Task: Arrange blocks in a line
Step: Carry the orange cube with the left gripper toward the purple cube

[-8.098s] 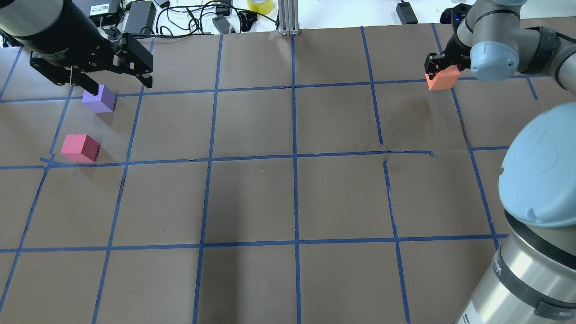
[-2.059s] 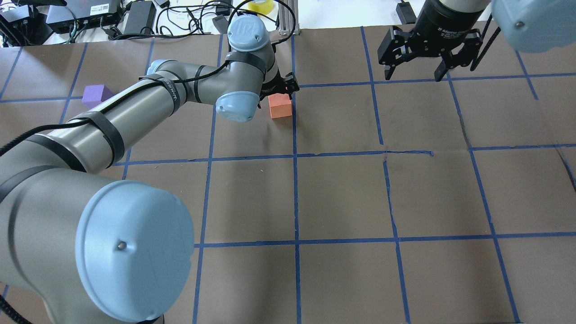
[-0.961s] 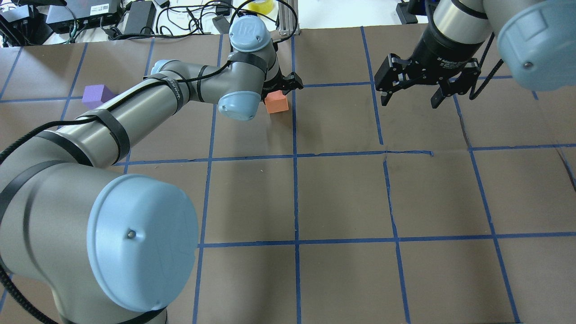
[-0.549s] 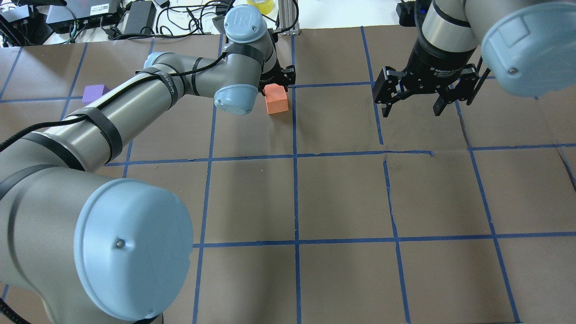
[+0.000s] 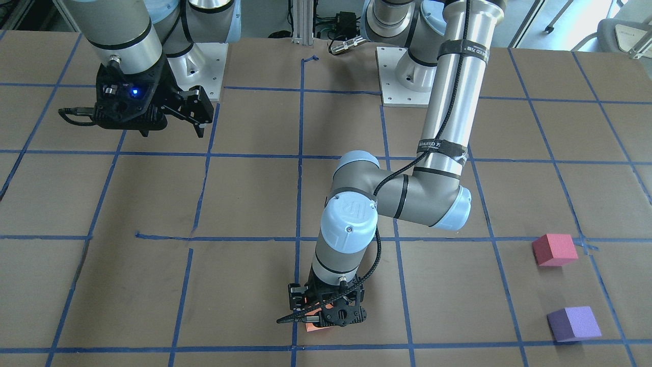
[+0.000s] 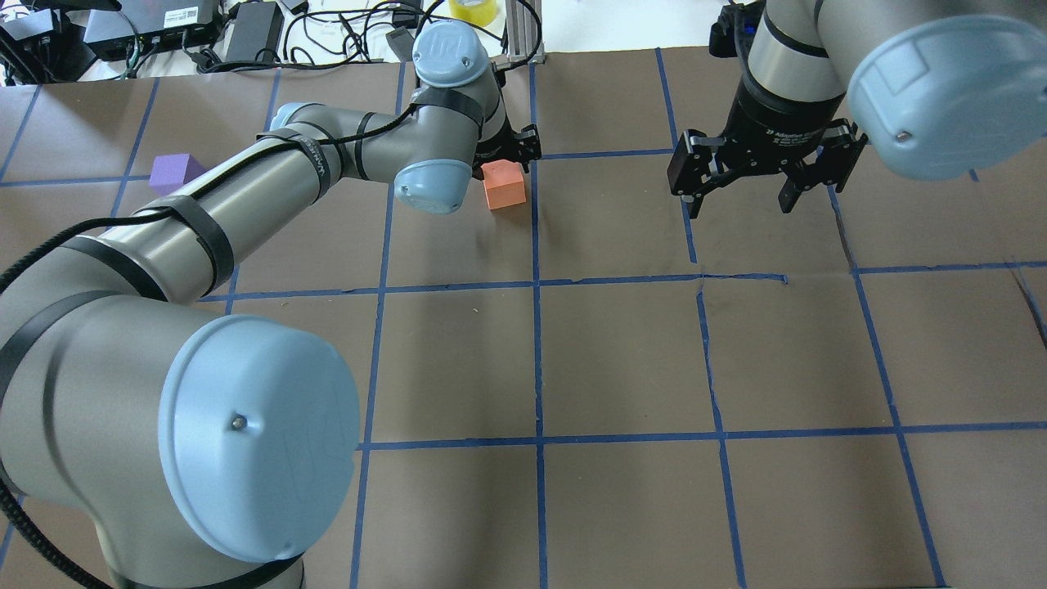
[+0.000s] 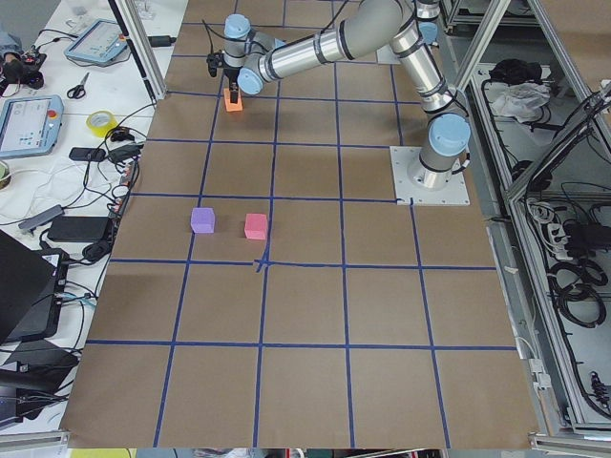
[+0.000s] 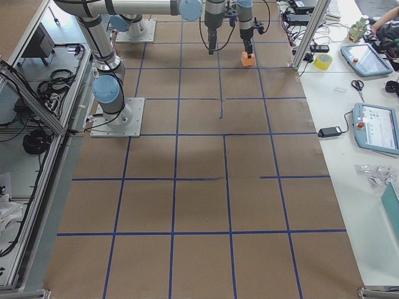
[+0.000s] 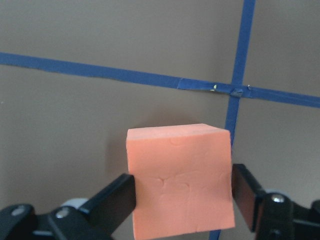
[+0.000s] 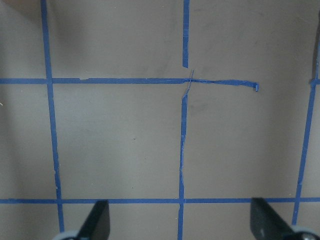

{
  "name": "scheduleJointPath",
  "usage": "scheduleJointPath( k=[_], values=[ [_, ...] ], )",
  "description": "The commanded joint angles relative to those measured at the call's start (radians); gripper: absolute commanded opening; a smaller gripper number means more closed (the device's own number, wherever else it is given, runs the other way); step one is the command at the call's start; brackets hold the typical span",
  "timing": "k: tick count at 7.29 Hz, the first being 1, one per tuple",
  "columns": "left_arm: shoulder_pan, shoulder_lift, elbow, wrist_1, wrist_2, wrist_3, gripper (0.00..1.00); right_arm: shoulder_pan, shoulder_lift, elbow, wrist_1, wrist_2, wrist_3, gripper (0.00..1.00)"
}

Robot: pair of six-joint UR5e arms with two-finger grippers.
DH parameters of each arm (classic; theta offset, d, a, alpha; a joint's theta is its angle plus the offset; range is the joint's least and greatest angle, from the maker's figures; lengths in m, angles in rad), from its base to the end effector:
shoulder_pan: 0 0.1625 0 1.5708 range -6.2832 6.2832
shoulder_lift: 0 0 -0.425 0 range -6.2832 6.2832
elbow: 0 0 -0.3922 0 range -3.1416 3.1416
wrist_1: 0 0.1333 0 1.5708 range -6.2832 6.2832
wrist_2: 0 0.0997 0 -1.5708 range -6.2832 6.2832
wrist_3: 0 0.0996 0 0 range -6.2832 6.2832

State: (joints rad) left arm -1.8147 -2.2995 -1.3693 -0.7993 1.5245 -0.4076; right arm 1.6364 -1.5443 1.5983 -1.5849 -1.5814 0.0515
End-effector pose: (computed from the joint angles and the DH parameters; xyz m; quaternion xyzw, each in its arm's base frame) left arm -0.3132 -0.6875 0.2098 0.0783 -0.9892 0.1080 0.0607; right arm 0.1646 -0.4888 0.4627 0.0072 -0.9998 -0.0196 0.0065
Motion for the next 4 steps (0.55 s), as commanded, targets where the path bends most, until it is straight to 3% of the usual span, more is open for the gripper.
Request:
scheduleJointPath(
  k=[1, 2, 4],
  values=[
    [0.000, 0.000, 0.001, 0.000, 0.000, 0.000, 0.93, -0.001, 0.001, -0.003, -0.003, -0.002, -0.005, 1.00],
    [0.000, 0.012, -0.001, 0.000, 0.000, 0.003, 1.00, -0.001, 0.001, -0.003, -0.003, -0.003, -0.005, 1.00],
    [0.000, -0.009, -0.010, 0.003, 0.002, -0.003, 1.00, -0.001, 0.003, -0.001, -0.006, -0.005, -0.005, 1.00]
  ],
)
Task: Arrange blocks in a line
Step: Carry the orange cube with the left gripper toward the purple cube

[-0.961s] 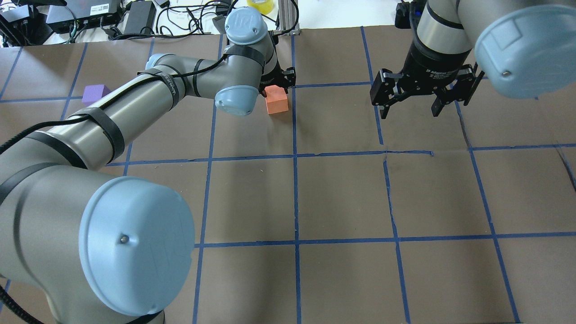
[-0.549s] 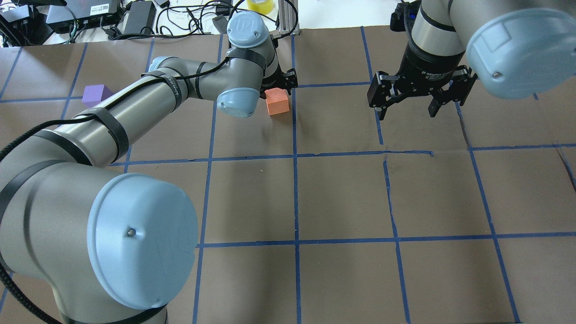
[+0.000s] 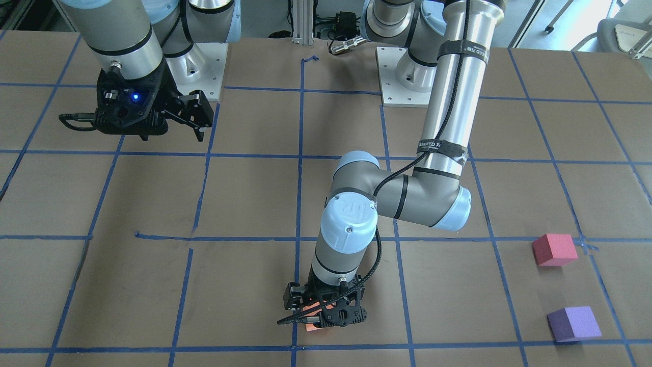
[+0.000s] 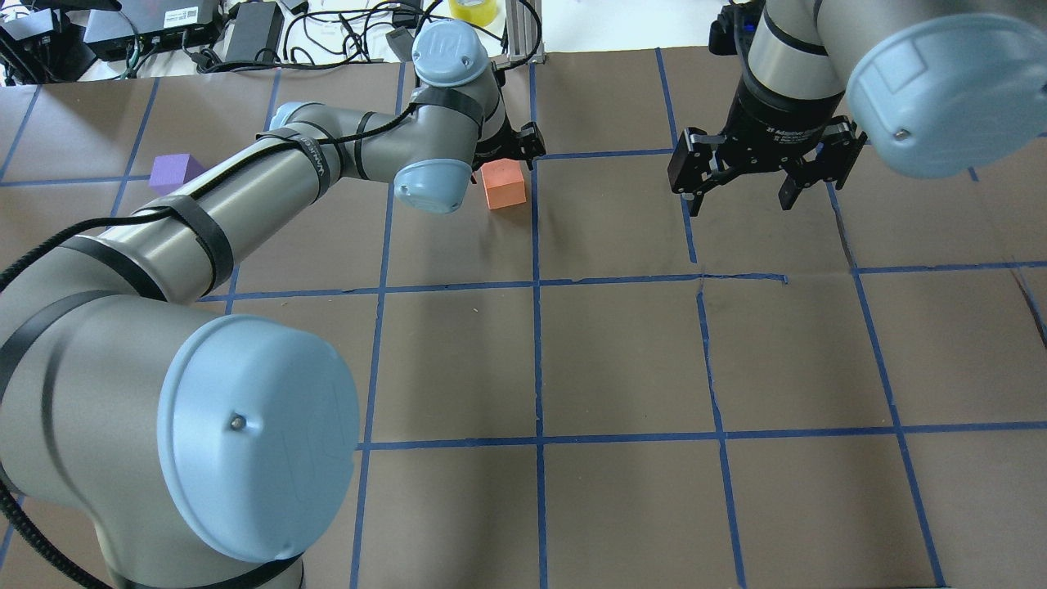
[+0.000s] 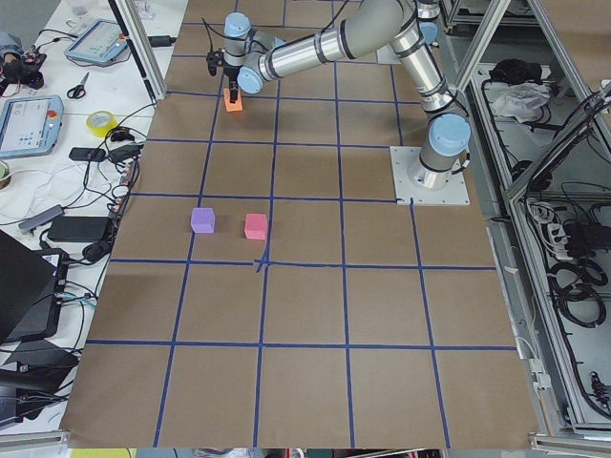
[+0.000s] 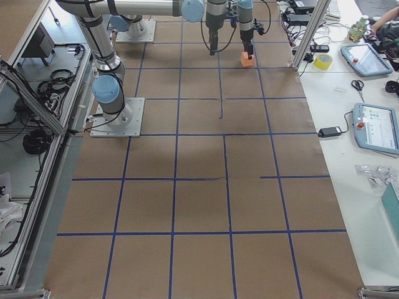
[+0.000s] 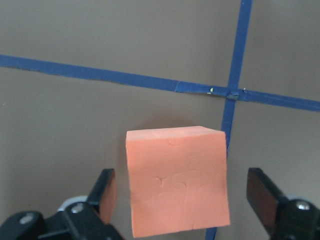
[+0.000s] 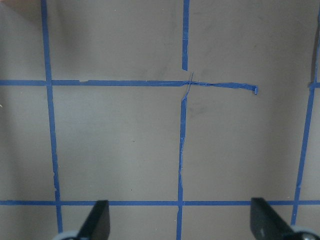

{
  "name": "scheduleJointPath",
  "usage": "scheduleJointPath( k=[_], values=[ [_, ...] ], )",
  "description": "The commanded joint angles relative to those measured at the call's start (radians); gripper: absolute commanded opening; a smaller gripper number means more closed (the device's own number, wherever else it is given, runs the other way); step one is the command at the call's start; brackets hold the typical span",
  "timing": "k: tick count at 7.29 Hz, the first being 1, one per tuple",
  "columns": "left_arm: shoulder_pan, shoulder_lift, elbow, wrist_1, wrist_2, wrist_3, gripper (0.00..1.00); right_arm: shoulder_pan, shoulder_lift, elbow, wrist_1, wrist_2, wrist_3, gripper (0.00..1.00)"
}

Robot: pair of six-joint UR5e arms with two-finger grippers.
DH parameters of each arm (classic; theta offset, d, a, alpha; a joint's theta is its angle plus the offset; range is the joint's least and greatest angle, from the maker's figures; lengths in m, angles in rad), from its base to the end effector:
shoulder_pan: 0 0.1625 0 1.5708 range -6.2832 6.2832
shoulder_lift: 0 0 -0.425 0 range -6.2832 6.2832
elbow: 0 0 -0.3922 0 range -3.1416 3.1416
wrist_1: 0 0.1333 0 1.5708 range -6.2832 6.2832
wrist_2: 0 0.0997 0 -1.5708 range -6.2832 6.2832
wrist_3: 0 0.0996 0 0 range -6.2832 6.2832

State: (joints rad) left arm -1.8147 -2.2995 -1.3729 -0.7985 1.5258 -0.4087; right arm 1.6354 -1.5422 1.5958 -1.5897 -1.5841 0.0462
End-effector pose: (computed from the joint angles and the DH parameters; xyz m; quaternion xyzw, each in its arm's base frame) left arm -0.3129 -0.6866 0.2083 0.0790 -0.9893 0.1069 0.0598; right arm 0.1640 -0.4904 0.4633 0.0093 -0.9998 -0.0170 0.0076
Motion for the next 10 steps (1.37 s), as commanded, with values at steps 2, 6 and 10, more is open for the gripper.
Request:
scheduleJointPath(
  k=[2, 6, 10],
  values=[
    [0.000, -0.017, -0.005, 0.001, 0.005, 0.004, 0.82, 0.000, 0.001, 0.000, -0.001, -0.007, 0.007, 1.00],
    [0.174, 0.108, -0.012, -0.110, -0.019, 0.170, 0.00, 0.000, -0.001, 0.000, 0.002, -0.002, 0.012, 1.00],
    [0.522, 0.244, -0.026, -0.267, 0.004, 0.622, 0.00, 0.000, 0.002, -0.003, -0.018, 0.003, 0.009, 1.00]
  ],
)
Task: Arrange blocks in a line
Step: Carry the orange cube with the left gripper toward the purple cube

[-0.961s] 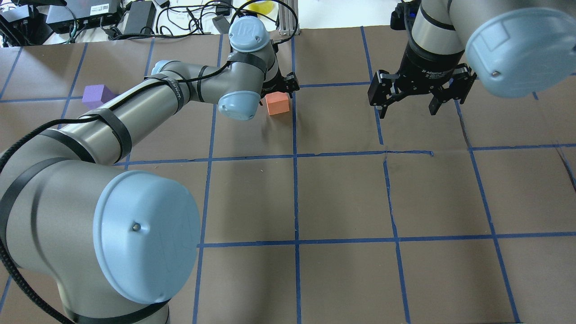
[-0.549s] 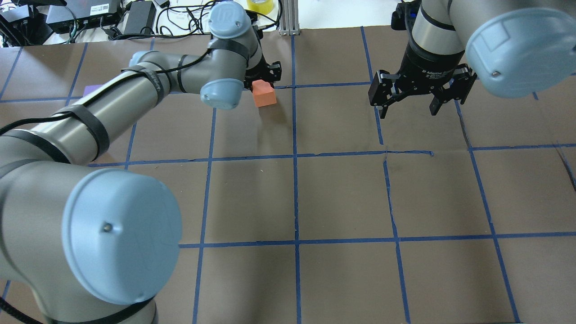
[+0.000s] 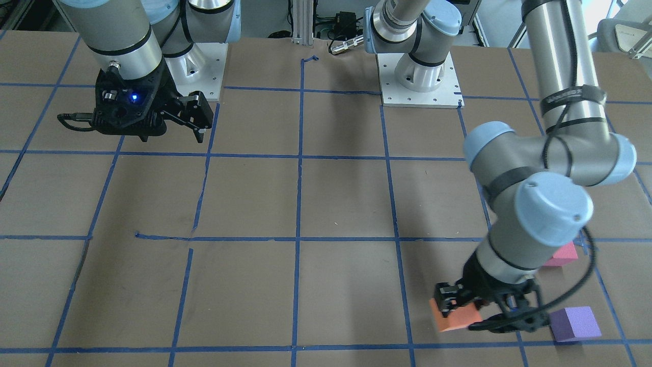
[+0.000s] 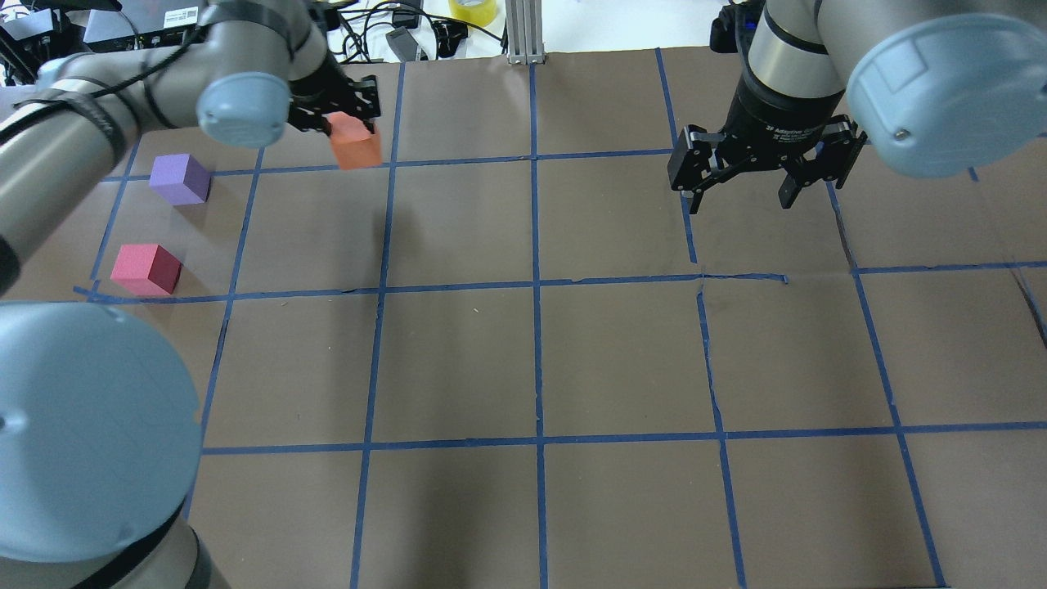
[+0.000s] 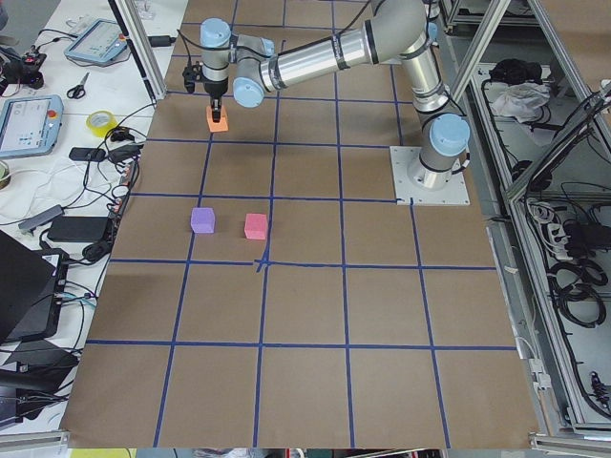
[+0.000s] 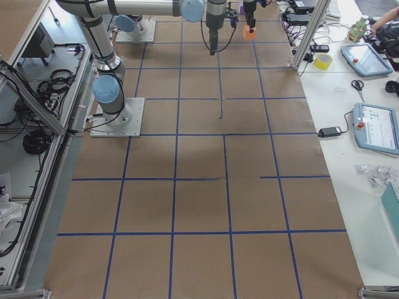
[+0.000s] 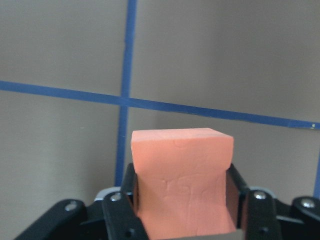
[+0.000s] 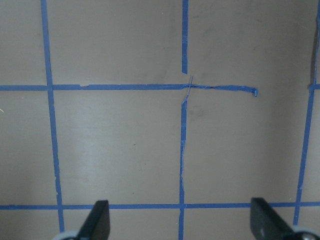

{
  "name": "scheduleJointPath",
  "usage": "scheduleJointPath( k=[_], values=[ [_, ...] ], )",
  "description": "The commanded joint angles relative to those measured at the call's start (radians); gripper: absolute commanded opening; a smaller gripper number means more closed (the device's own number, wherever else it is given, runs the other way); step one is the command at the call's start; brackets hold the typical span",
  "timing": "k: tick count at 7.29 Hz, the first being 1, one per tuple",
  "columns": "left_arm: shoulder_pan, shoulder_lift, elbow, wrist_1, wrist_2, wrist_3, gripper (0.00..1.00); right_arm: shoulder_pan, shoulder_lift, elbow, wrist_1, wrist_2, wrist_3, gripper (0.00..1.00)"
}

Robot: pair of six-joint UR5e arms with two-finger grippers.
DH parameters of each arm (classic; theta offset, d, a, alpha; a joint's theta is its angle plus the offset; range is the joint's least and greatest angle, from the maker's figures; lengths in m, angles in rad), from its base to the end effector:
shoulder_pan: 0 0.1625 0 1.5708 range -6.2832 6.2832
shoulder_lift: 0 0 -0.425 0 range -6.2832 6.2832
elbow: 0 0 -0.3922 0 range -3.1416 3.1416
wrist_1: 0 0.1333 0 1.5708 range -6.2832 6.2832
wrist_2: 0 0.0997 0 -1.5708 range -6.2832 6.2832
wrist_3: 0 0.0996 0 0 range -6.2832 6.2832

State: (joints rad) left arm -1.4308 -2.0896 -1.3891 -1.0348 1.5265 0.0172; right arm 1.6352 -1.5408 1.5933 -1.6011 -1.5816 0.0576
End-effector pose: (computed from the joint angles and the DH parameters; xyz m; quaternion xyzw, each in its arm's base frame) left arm -0.0389 -0.7106 0.3240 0.0588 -0.9931 0.1007 0.0142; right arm 0.1643 -0.4923 0.4649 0.0035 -0.9999 -0.0107 0.0061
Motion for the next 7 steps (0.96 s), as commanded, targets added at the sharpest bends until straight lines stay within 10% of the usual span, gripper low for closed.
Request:
scheduleJointPath(
  k=[1, 7],
  values=[
    [0.236, 0.040, -0.025, -0.037, -0.002, 0.327, 0.00, 0.000, 0.001, -0.003, -0.007, 0.000, -0.002, 1.00],
    [0.432, -0.026, -0.082, 0.045, -0.089, 0.604, 0.00, -0.003, 0.007, -0.001, -0.008, -0.003, -0.012, 1.00]
  ],
)
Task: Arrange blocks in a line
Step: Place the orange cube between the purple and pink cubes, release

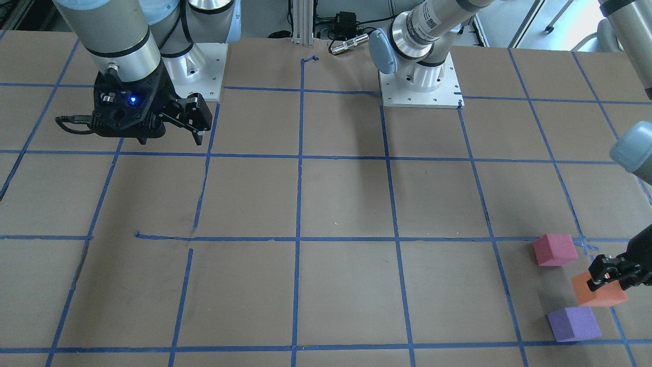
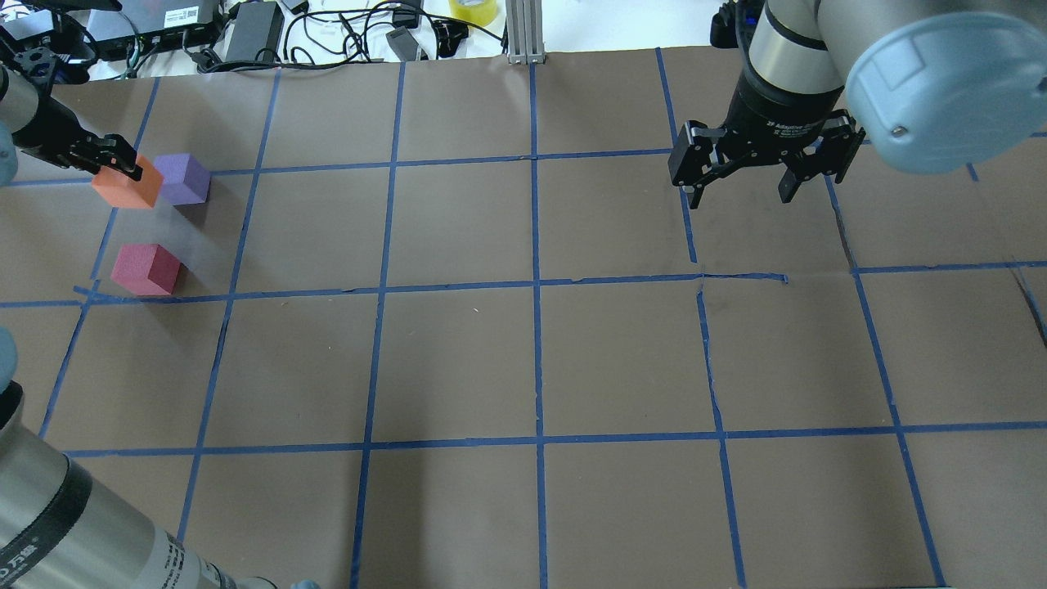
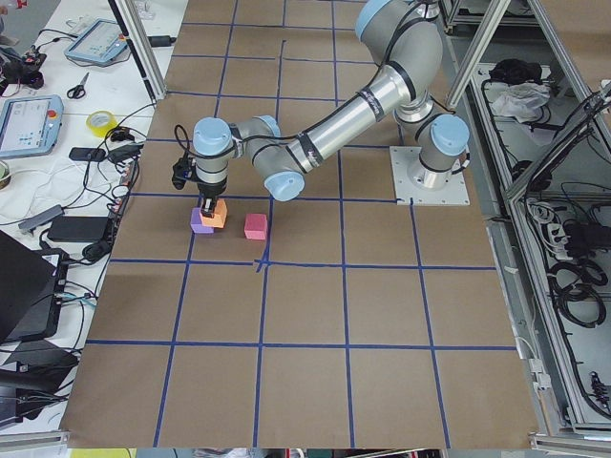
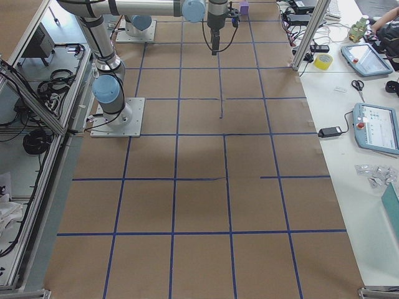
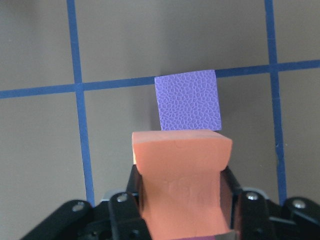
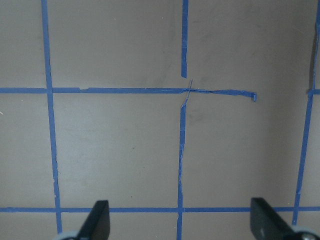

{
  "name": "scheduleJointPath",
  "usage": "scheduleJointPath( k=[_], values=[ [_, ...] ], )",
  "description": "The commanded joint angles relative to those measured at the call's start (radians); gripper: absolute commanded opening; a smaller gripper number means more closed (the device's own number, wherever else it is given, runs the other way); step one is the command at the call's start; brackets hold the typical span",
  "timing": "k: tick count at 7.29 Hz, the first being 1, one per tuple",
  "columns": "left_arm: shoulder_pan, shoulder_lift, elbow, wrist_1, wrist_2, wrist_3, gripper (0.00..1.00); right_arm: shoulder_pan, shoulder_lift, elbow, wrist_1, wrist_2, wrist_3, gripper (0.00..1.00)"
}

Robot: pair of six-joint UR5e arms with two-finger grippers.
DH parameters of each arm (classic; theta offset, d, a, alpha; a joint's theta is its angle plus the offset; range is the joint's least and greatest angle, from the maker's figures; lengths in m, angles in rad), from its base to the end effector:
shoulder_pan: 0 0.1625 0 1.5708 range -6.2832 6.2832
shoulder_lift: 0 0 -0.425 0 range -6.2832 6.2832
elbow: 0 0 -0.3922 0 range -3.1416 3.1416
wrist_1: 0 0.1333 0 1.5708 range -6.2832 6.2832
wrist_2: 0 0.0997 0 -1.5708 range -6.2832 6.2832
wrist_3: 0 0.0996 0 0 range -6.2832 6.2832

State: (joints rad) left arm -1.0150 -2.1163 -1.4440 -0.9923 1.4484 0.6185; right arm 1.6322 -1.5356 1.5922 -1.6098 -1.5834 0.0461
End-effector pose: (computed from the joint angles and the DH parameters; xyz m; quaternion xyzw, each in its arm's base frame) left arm 0.2421 -0.6654 0.2846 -0.0361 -0.9943 0.1001 0.0066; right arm 0.1628 -0.4954 0.4637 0.0077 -0.9999 -0.0084 0.0068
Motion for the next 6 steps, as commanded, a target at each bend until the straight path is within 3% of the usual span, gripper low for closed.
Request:
scheduleJointPath(
  k=[1, 4, 6],
  values=[
    [0.035, 0.001, -0.047, 0.003, -0.011, 0.006, 0.00, -0.002, 0.002, 0.000, 0.001, 0.000, 0.000, 1.00],
    [0.036, -0.010, -0.058, 0.000, -0.013, 0.000, 0.00, -0.002, 0.002, 0.002, 0.001, -0.001, 0.000, 1.00],
    [0.035, -0.034, -0.076, 0.006, -0.102, -0.078, 0.00, -0.002, 0.002, 0.000, 0.001, 0.000, 0.001, 1.00]
  ],
)
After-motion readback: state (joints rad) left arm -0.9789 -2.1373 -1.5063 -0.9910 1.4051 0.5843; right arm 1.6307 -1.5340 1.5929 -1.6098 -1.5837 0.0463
